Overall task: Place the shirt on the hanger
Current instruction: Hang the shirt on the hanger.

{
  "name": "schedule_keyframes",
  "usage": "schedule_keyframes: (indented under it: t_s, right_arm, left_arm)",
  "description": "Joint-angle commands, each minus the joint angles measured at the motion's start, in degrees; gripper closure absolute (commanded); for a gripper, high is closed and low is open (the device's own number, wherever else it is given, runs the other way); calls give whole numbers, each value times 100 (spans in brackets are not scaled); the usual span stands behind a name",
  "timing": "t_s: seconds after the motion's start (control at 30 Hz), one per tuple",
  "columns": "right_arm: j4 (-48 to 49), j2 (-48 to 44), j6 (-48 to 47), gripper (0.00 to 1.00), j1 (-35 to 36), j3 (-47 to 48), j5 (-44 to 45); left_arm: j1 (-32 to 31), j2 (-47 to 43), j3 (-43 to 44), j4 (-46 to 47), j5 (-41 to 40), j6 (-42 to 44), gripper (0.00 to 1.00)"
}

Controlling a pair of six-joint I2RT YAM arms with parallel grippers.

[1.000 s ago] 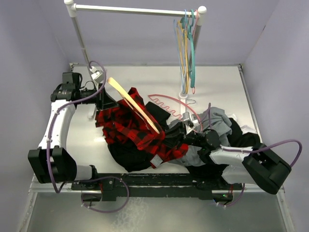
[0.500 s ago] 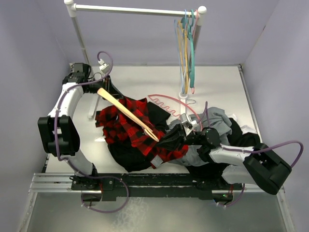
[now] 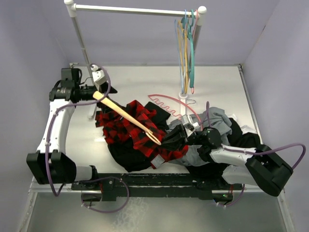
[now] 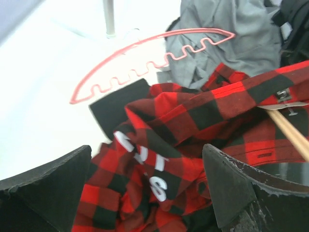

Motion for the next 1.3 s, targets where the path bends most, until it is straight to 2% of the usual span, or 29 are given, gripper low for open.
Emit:
schedule_keyframes:
  t_s: [0.0,0.1,0.27,0.37,0.57,0.8,0.87,0.97,1.27]
  right_arm:
    - [1842,-282,-132,100,-17,359,206]
    - [1824,-388,-64,100,-49,496,487]
    - [1886,-428,-131,100,-66,742,1076]
    - [1903,-362,-179,100,-68,948,1106]
    - [1902,-396,-270,100,-68,1308,1190]
    - [1898,-474,233,100,-179,1599,1942]
    - [1890,-511,386,100,-221,1638,1896]
    - [1885,-522,479,100,-258,1639,1833]
    - [1886,-441,657,100,-329,1942,1730]
  left_arm:
    - [208,-273,-407,610,107,829,1]
    - [53,-316,-439,767,208,981,1]
    - [-336,-300,-604,1502,221,506,0]
    - [-491,-276,-648,1808,476,312,0]
    - [-562,-290,-450,1911,731,67,0]
    - [-489,-500,-284,2108,781,-300,0]
    - [-369,-560,-349,2866,330,-1072,0]
    - [-185,-574,-462,4078,80,-1965,1]
    - [-539,-508,-773,5065,142,-2573,1]
